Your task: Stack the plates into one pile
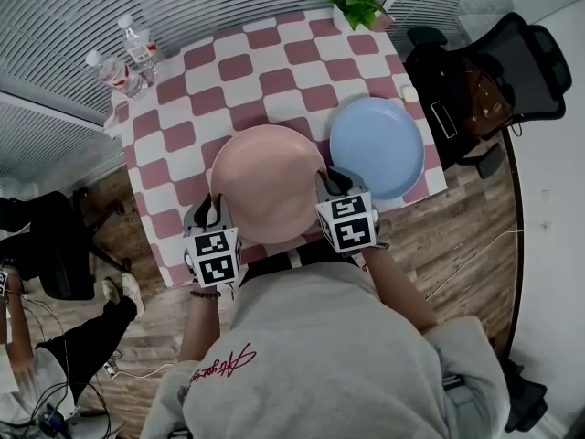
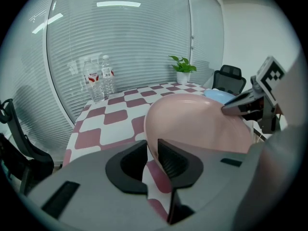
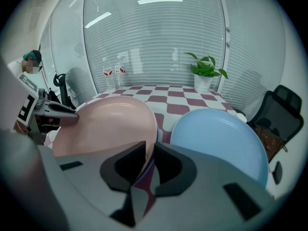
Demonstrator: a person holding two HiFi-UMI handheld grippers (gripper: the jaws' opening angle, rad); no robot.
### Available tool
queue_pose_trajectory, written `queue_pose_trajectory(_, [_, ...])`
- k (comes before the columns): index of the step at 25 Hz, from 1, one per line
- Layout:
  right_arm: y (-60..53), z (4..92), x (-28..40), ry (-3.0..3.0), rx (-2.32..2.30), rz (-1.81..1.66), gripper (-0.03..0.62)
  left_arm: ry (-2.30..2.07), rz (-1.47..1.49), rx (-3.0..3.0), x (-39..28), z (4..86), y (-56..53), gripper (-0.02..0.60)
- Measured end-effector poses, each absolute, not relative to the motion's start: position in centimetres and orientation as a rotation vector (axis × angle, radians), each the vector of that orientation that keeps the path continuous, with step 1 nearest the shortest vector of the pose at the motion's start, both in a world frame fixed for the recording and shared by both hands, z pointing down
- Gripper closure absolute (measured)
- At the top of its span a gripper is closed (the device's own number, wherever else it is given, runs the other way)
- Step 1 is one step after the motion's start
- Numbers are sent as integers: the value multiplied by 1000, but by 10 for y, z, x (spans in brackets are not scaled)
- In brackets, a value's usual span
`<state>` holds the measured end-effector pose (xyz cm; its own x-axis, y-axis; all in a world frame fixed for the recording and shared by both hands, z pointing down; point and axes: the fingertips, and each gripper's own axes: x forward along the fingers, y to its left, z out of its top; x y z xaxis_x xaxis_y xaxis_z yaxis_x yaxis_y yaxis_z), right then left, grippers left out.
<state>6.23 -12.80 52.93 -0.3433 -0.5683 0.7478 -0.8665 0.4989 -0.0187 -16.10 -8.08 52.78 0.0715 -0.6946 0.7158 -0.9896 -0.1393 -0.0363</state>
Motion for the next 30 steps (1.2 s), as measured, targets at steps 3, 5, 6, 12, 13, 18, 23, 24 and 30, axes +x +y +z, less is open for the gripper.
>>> queue_pose_trajectory(3, [-128,529,62,-2041,1170,529,544,-1659,843,1885,-161,529,-81,512])
queue_pose_trajectory(5, [-128,528,61,-2037,1167,518,543,-1652,845,1885,-161,529,-81,511])
queue_pose_trajectory(6, [-128,528,60,-2034,1168,515,542,-1651,847,1886,-161,529,-81,511])
queue_pose_trajectory(12, [-128,527,61,-2022,1194,474,540,-1650,825,1894,-161,530,-80,509])
queue_pose_trajectory(13, [-129,527,62,-2014,1192,460,540,-1649,829,1897,-161,530,-81,508])
queue_pose_trajectory(18, [-129,528,63,-1997,1187,429,537,-1637,862,1886,-160,534,-78,499])
queue_pose_trajectory(23, [-128,531,63,-1995,1189,425,536,-1628,849,1879,-159,537,-75,495])
queue_pose_trajectory(24, [-128,531,63,-1995,1190,425,536,-1627,851,1880,-159,537,-75,495])
queue_pose_trajectory(30, [-128,532,63,-1992,1195,419,536,-1636,852,1888,-160,538,-76,495])
